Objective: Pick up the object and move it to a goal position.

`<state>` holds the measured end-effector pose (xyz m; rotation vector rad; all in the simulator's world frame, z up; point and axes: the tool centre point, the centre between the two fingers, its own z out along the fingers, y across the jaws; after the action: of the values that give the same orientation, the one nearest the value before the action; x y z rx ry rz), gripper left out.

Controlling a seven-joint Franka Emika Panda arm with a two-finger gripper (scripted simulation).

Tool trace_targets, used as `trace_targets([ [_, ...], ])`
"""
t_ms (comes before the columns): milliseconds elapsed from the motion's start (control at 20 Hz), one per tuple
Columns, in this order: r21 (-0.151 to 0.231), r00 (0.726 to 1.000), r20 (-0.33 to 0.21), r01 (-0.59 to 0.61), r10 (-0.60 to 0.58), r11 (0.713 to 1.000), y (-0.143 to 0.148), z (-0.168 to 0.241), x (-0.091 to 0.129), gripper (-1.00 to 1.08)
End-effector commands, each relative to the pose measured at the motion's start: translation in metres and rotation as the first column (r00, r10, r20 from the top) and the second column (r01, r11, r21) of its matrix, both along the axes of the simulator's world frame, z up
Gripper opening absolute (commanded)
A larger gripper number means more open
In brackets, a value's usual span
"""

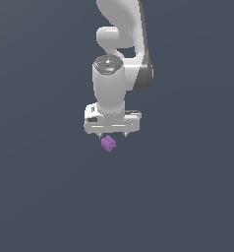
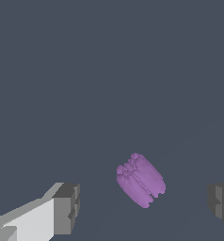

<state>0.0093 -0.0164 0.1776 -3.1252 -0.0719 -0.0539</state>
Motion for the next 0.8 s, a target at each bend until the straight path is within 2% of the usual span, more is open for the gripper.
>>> trace_targets([
  [0, -0.003, 0.999, -0.002, -0.038, 0.038, 0.999, -0.002, -0.005, -0.002, 1.0],
  [350, -0.014, 0.981, -0.009, -0.193, 0.193, 0.981, -0.009, -0.025, -0.011, 1.0],
  [750, -0.02, 0.919, -0.021, -0.394, 0.394, 0.919, -0.018, -0.051, -0.024, 1.0],
])
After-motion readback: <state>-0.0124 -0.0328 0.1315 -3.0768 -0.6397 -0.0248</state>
